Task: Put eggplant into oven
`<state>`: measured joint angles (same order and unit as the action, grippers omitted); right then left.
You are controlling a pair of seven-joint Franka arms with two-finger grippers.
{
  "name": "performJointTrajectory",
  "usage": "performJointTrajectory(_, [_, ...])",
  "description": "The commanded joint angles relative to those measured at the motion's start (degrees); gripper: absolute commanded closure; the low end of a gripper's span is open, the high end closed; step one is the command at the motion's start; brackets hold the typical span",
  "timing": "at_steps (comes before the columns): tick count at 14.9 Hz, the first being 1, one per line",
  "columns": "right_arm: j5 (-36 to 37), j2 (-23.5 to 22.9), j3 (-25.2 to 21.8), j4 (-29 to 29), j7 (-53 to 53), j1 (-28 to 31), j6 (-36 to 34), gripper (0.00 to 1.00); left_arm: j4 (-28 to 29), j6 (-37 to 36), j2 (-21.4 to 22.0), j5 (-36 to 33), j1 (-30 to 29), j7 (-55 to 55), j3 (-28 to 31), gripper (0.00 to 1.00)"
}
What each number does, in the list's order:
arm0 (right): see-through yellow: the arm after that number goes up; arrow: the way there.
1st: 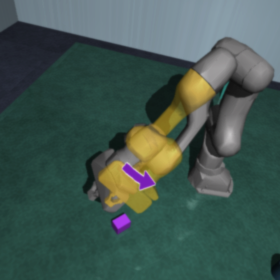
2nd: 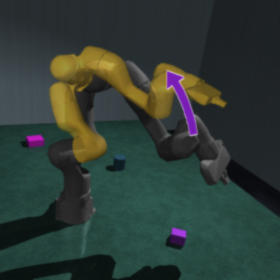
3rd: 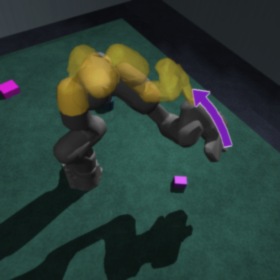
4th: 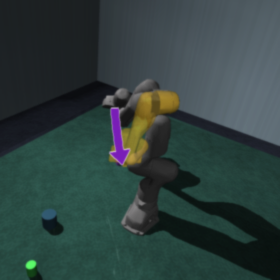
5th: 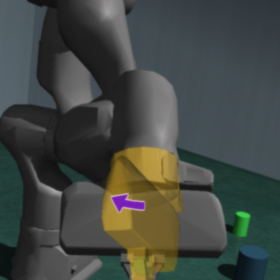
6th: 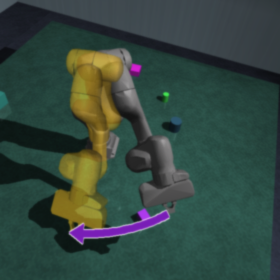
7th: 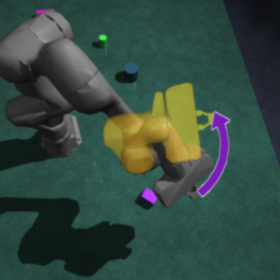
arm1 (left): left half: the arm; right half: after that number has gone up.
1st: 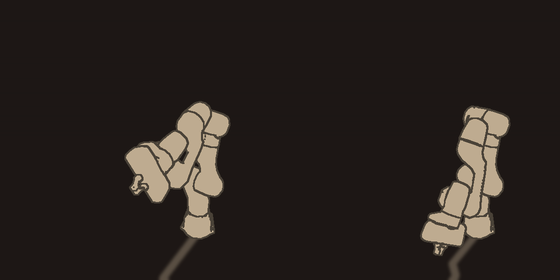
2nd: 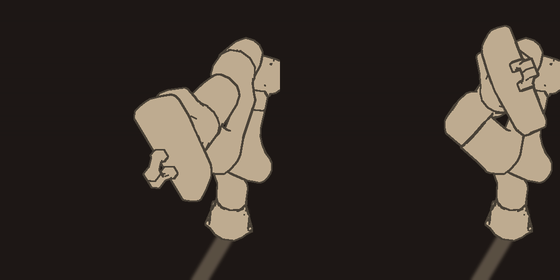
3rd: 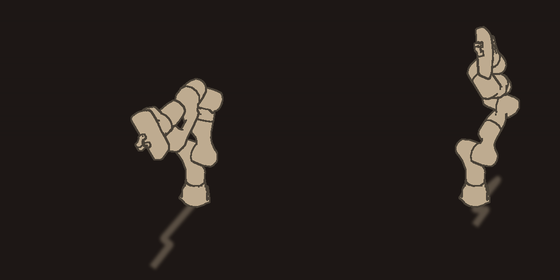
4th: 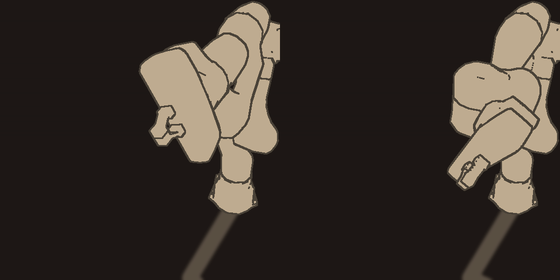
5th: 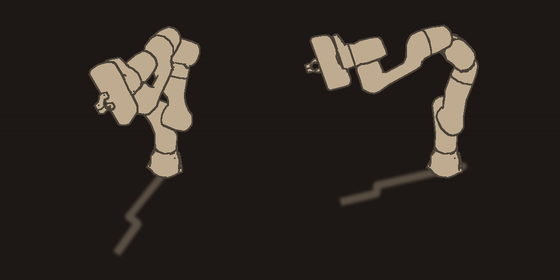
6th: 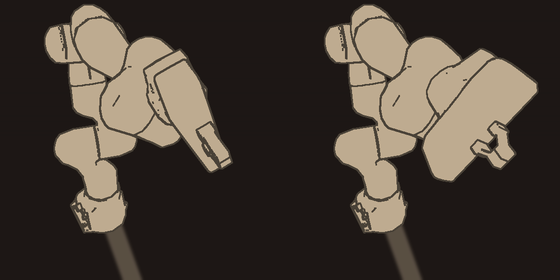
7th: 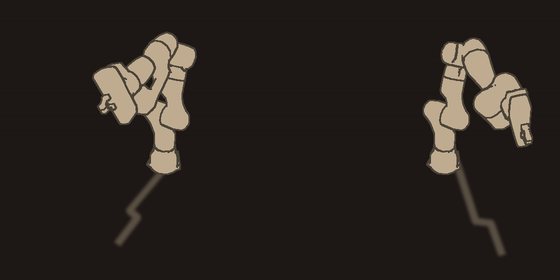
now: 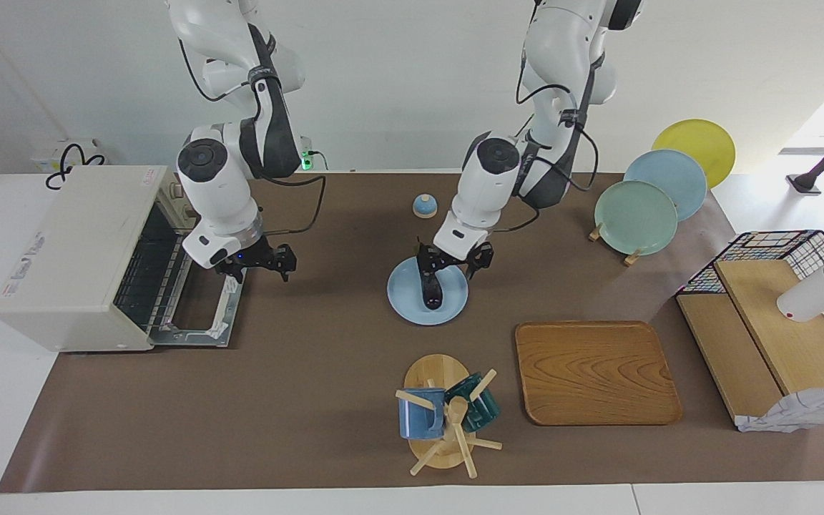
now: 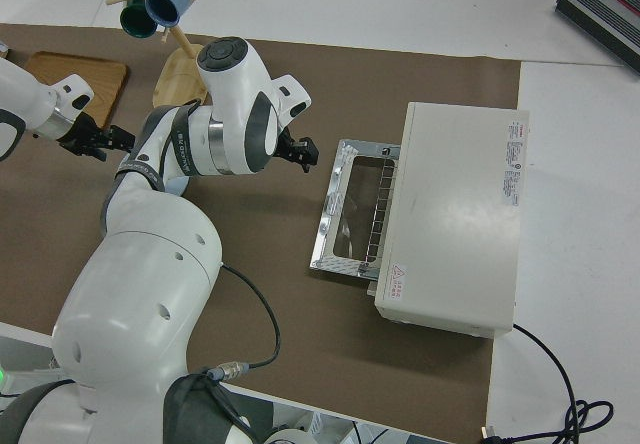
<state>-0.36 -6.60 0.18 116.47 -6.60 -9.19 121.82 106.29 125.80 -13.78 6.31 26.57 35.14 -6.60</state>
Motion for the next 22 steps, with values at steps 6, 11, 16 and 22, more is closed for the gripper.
performJointTrajectory(6, [3.8, -14.0, 7.6, -25.2, -19.6, -15.2, -5.3, 0.0, -10.8, -23.0, 6.7, -1.9, -20.6, -21.6, 0.3, 0.0])
performJointTrajectory(11, [10.8, -29.4, 7.6, -39.7, -36.4, -28.3, -3.0, 0.0, -7.4, -28.2, 11.9, -4.5, -24.8, -29.9, 0.4, 0.0])
performJointTrajectory(16, [15.5, -33.2, 7.6, -37.8, -37.5, -31.5, 1.6, 0.09, -3.9, -30.0, 17.0, -4.5, -25.1, -29.4, 0.4, 0.0])
performJointTrajectory(22, [17.8, -33.5, 7.7, -35.8, -37.3, -31.2, 2.1, 0.72, -13.5, -37.8, 14.9, -6.6, -24.7, -29.6, 0.4, 0.0])
